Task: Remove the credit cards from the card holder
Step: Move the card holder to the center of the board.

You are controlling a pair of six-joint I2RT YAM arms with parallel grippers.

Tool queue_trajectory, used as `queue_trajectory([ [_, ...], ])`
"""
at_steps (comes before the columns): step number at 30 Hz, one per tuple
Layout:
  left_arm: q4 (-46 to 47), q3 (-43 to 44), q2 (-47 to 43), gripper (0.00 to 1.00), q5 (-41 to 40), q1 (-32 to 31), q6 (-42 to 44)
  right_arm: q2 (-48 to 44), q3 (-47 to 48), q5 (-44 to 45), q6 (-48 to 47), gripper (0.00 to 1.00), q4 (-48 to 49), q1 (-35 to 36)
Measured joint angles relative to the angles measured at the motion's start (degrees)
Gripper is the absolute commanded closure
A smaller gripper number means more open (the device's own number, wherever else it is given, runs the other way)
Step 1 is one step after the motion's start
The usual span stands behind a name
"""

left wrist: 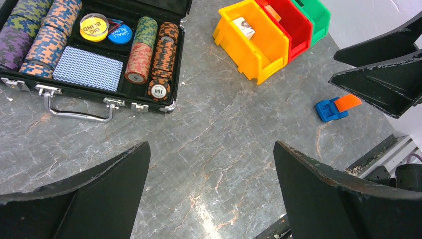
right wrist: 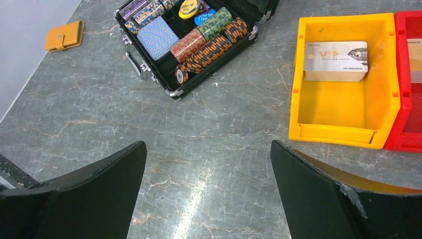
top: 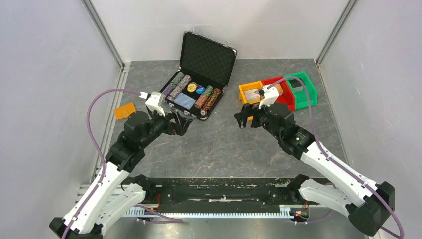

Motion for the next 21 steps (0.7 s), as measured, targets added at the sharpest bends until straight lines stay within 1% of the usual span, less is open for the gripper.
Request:
queue_trajectory([
  [7,-0.02,-0.13,0.33,0.00,-0.31,0.00,0.00,-0.96,-0.37,0.17,0.39,0.02,0.02,0.00],
  [10,-0.13,-0.13,1.38,0.00,-2.78,0.00,-0.02,-1.79,-0.94,0.55,0.39,0.02,0.04,0.00],
  [13,-1.70,0.66,4.22,0.00,-8.57,0.00,-0.13,-2.69,-1.70,1.75,0.63,0.02,0.00,0.00],
  [17,-6.16,4.85,11.26,0.02,-18.03,0.72,-0.68,-4.28,-3.13,3.82,1.18,0.02,0.02,0.00],
  [19,-7.61,7.87,16.41,0.03,-22.03,2.99,-1.77,-5.44,-4.13,4.35,1.31,0.02,0.11,-0.02],
  [21,-8.04,9.86,21.05,0.06,-24.57,6.86,-4.00,-6.64,-5.29,4.04,1.29,0.02,0.72,-0.04],
])
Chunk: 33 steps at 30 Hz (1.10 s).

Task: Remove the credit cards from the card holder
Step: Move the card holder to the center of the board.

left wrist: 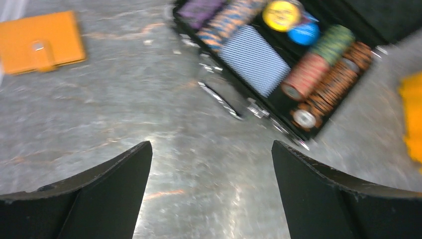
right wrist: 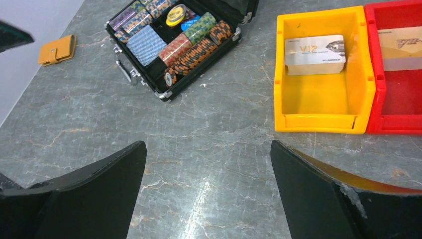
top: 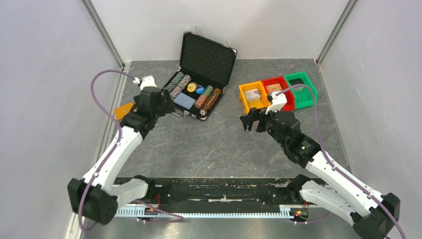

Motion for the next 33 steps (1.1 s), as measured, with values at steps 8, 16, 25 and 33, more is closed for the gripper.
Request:
queue_trajectory([
  [8,-0.90,7.61,17.00,0.17,-4.83,17.73,-8.68,-3.96,-3.37,-4.55,0.37,0.02,2.91,0.00],
  [16,-0.72,21.55,35.65,0.27,-3.45,29.44,-11.91,-6.25,-4.37,-6.60,1.03,0.02,3.30,0.00],
  [25,-2.75,35.56,54.03,0.29,-1.68,33.73,-11.34,-6.73,-2.27,-5.35,-1.27,0.02,3.17,0.00],
  [33,-7.23,42.62,63.04,0.33,0.28,36.30,-9.07,-6.80,-1.84,-4.96,-1.75,0.02,3.80,0.00],
])
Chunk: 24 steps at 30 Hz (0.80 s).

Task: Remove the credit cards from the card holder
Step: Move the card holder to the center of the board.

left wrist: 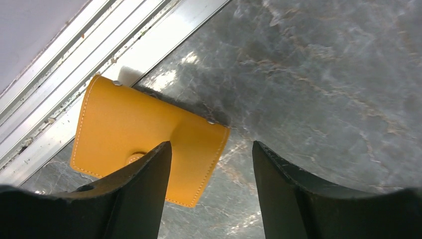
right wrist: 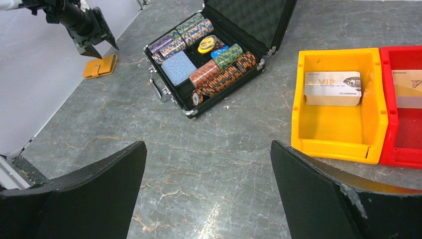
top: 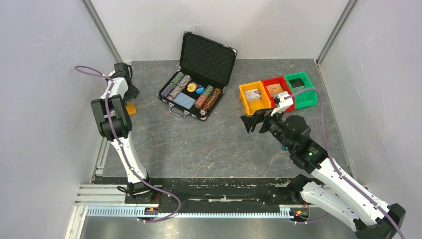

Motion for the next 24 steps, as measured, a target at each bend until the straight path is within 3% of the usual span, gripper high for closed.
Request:
queue_trajectory([
  [17,-4.76,0.98,2.10,0.63,0.81,0.74,3.08,0.22,-1.11,0.74,0.33,0.02,3.45,0.00],
  [24,-4.57,-4.17,-1.55,0.61,3.85,0.76,3.45,0.59,-2.60,1.07,0.15,0.02,4.46,0.00],
])
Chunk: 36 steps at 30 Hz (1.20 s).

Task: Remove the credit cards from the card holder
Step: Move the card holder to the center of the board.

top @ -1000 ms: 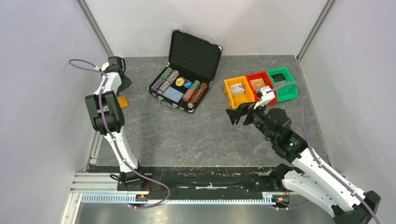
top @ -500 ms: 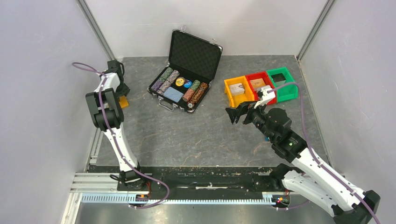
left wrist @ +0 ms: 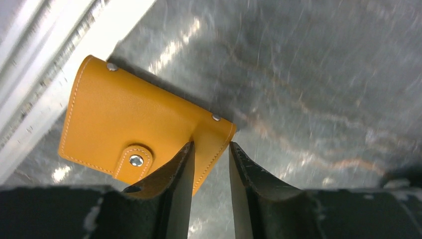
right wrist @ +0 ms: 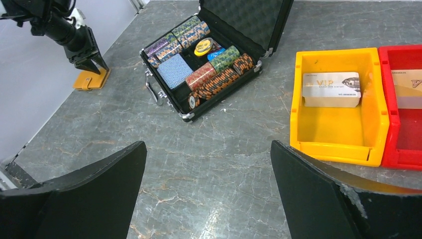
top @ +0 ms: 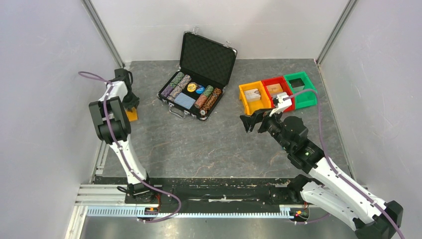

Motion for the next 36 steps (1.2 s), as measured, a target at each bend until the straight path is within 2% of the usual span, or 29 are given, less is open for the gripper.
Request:
queue_trajectory([
  [10,3.52,-15.82,-10.88,0.58,12.70,0.09,-0.59,0.85,-0.31,-0.04,0.24,0.02,0.57,0.00],
  [15,2.82,-17.35,-12.81,0.48,16.04,-0.02,-0.79,-0.46,-1.44,-0.04,0.28,0.02,0.96,0.00],
  [20,2.62,-17.11,-15.06,0.46,12.98,-0.04,-0.92,-1.25,-1.55,-0.02,0.28,0.02,0.96,0.00],
  [30,-2.84,-9.18,-13.27,0.40,1.84,2.05,1.05,-2.67,-2.69,-0.09,0.92,0.02,0.28,0.00],
  [36,-4.83,-9.20,-9.55,0.41,0.61,2.58,1.95,-3.76,-3.37,0.61,0.94,0.02,-0.37,0.00],
])
